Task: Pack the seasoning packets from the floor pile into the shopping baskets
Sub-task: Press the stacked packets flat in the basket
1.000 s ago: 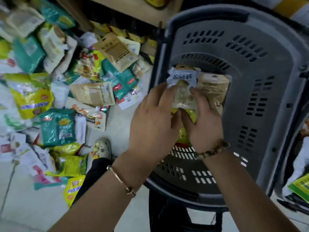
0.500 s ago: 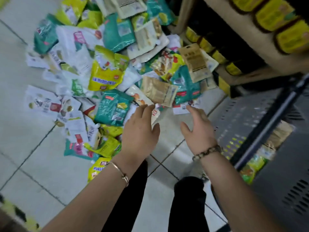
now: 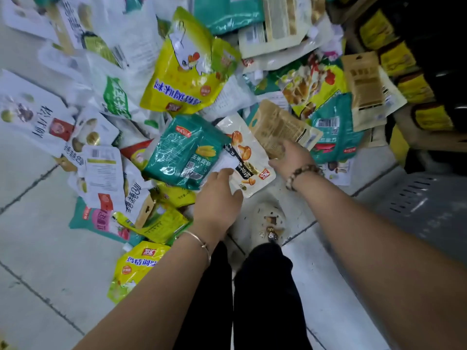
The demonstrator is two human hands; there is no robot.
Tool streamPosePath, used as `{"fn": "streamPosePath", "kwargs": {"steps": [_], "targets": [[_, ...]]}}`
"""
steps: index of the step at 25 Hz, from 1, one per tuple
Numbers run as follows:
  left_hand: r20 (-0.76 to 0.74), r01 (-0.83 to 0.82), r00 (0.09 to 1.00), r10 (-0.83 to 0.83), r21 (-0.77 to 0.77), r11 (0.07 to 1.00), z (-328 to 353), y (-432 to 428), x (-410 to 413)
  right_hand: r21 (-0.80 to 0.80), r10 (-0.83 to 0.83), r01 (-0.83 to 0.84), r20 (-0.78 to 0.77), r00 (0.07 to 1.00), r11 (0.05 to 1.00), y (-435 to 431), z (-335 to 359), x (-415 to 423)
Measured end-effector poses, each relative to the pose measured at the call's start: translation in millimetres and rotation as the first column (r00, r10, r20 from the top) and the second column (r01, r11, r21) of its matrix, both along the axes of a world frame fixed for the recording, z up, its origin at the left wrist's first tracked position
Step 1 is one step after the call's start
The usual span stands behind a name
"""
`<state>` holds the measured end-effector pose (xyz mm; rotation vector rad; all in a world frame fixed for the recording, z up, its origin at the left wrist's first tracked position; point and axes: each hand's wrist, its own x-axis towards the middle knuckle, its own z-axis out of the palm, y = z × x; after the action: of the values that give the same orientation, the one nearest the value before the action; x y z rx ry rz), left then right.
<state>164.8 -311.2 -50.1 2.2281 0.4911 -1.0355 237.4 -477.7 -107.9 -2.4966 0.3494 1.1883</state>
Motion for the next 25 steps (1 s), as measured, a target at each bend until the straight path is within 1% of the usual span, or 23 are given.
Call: {"fn": "streamPosePath", "kwargs": {"steps": [2,3,6,7,8,10,11,13,14,15,16,17,18,19,20,21,22,23,25], "targets": [[-0.046,-0.119,0.992,0.117,-0.047,0.992,-31,-2,-2,-0.014,0.008,-0.009,-0.054,0.998,1.000,11,-35,-1],[-0.068,-0.171,0.984,0.166,-0.064,0.983,-45,-2,-5,-0.029,-0.006,0.005,-0.055,0.998,1.000,17,-50,-6],[-0.107,-0.274,0.958,0.266,-0.078,0.958,-71,1,-13,-0.128,-0.027,0.031,0.033,0.999,0.991,35,-74,-12],[-0.121,-0.325,0.942,0.314,-0.083,0.942,-75,2,-15,-0.129,-0.020,0.027,0.061,0.998,0.991,39,-76,-11],[-0.142,-0.397,0.913,0.382,-0.094,0.913,-77,3,-17,-0.099,-0.018,0.025,0.075,0.997,0.995,41,-76,-10],[-0.185,-0.568,0.819,0.543,-0.130,0.813,-76,7,-20,0.001,-0.038,0.038,0.111,0.993,0.999,38,-68,-9],[-0.205,-0.640,0.766,0.610,-0.153,0.753,-73,10,-20,0.061,-0.080,0.072,0.135,0.988,0.996,34,-59,-11],[-0.265,-0.733,0.680,0.684,-0.202,0.650,-62,14,-20,0.205,-0.228,0.190,0.183,0.956,0.960,20,-32,-15],[-0.308,-0.762,0.647,0.697,-0.226,0.607,-57,15,-18,0.290,-0.322,0.260,0.189,0.928,0.921,12,-16,-16],[-0.365,-0.786,0.618,0.697,-0.252,0.565,-53,15,-16,0.399,-0.434,0.348,0.147,0.889,0.848,2,-1,-16],[-0.439,-0.811,0.584,0.683,-0.280,0.514,-50,14,-11,0.515,-0.542,0.447,0.039,0.840,0.731,-6,12,-15],[-0.530,-0.840,0.542,0.652,-0.318,0.439,-48,13,-6,0.601,-0.606,0.532,-0.098,0.790,0.597,-14,23,-15],[-0.623,-0.866,0.500,0.602,-0.370,0.337,-47,11,-1,0.639,-0.616,0.593,-0.226,0.754,0.491,-19,30,-14],[-0.696,-0.881,0.467,0.545,-0.417,0.222,-46,7,3,0.644,-0.586,0.630,-0.330,0.740,0.433,-22,34,-13],[-0.740,-0.888,0.443,0.506,-0.442,0.131,-46,3,6,0.640,-0.547,0.653,-0.403,0.734,0.405,-24,33,-12],[-0.758,-0.891,0.426,0.494,-0.445,0.087,-48,0,7,0.635,-0.521,0.664,-0.440,0.731,0.395,-24,31,-10],[-0.756,-0.896,0.413,0.508,-0.436,0.079,-51,-2,8,0.628,-0.505,0.659,-0.444,0.740,0.414,-23,26,-8],[-0.744,-0.905,0.393,0.540,-0.416,0.085,-54,-4,7,0.613,-0.484,0.630,-0.415,0.770,0.476,-21,21,-4],[-0.698,-0.922,0.349,0.626,-0.375,0.096,-61,-4,4,0.537,-0.384,0.496,-0.314,0.868,0.682,-17,8,6]]}}
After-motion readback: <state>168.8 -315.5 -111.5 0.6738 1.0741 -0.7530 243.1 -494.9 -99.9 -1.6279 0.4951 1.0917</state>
